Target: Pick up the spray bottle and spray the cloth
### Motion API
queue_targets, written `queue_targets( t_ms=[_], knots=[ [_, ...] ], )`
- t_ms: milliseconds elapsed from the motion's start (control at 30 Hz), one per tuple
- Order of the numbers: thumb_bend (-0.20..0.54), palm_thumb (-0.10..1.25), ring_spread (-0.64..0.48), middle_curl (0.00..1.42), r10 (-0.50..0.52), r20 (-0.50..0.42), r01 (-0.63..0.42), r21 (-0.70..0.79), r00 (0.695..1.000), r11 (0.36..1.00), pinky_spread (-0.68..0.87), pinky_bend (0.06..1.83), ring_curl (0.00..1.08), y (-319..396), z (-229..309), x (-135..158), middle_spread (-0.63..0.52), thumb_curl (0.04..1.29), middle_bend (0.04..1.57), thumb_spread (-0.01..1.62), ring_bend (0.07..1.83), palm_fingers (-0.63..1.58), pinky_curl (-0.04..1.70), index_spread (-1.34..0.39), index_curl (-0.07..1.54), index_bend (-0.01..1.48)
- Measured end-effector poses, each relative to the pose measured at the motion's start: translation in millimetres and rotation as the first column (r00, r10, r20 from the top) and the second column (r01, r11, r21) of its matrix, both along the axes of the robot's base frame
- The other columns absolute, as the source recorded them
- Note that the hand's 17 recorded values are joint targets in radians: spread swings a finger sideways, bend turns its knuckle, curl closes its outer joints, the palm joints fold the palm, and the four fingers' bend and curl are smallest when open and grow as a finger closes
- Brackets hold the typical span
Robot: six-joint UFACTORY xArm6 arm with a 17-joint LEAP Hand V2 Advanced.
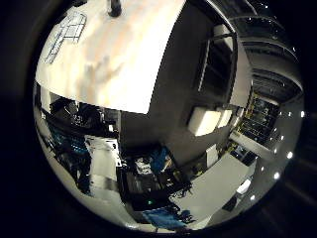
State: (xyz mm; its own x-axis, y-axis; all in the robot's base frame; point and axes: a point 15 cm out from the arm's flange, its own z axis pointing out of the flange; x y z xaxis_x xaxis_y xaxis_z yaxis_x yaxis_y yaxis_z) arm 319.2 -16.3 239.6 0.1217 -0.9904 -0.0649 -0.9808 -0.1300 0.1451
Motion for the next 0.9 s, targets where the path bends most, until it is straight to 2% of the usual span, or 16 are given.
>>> queue_targets(
  t_ms=[667,900],
  knots=[
    [-0.019,0.71,0.19,0.36,0.032,0.005,-0.033,0.084,0.999,0.996,0.41,0.35,0.23,68,1,7,0.03,0.37,0.25,1.12,0.37,0.36,0.24,-0.32,0.32,0.17],
    [-0.020,0.70,0.18,0.37,-0.013,0.070,0.001,0.172,0.997,0.985,0.42,0.39,0.24,89,1,24,0.03,0.37,0.26,1.13,0.40,0.34,0.25,-0.30,0.30,0.15]
  ],
)
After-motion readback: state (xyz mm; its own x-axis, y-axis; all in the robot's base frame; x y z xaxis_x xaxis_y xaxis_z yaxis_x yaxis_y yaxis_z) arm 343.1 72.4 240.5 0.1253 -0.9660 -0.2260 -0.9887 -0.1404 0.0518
